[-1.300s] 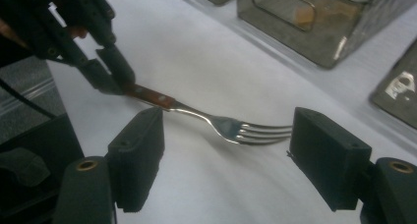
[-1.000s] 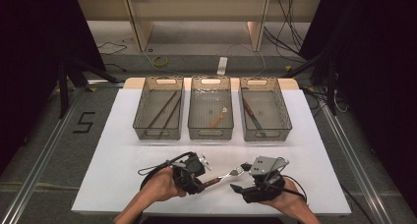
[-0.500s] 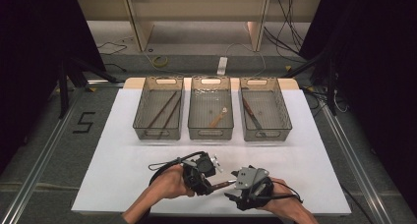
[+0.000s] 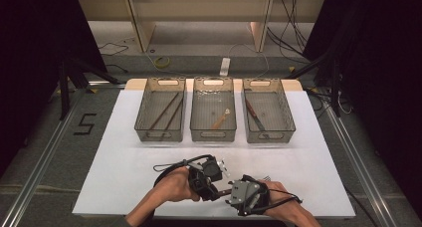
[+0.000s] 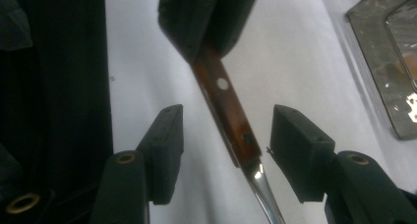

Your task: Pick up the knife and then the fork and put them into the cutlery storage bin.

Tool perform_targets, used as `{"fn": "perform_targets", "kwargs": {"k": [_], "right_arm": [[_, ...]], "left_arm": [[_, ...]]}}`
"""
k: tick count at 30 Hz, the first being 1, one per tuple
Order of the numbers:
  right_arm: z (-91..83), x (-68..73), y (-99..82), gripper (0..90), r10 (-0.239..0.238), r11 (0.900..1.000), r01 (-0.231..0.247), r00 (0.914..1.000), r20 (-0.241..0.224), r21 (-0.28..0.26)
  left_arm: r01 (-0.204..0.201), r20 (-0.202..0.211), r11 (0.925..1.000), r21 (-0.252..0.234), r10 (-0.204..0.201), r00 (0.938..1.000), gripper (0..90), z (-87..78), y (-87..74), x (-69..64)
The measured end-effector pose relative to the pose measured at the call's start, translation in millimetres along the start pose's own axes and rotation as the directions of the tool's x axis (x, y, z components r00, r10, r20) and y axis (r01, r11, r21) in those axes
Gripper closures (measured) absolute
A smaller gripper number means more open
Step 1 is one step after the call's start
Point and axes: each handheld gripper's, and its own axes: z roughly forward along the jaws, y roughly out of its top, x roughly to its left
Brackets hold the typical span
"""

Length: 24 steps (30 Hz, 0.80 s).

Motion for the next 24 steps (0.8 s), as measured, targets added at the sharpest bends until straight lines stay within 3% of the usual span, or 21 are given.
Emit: {"fn": "perform_targets", "kwargs": {"k": [2,16,24], "right_arm": [[0.3,-0.2,-0.2,51.9,-0.033,0.9994,0.033,0.9995,-0.005,0.013],[2.2,0.2,-1.2,70.0,-0.072,0.9973,0.073,0.9973,-0.008,0.015],[2.0,5.4,-1.1,76.5,-0.160,0.9864,0.160,0.9870,-0.017,0.038]], "left_arm": [[0.002,0.002,1.0000,-0.003,-0.002,1.0000,75.3,0.4,0.2,-0.3],[-0.016,0.033,0.9999,0.003,0.016,0.9993,75.1,1.3,1.3,-0.1],[-0.030,0.043,0.9995,-0.010,0.030,0.9986,74.7,-1.6,1.1,-0.8]]}}
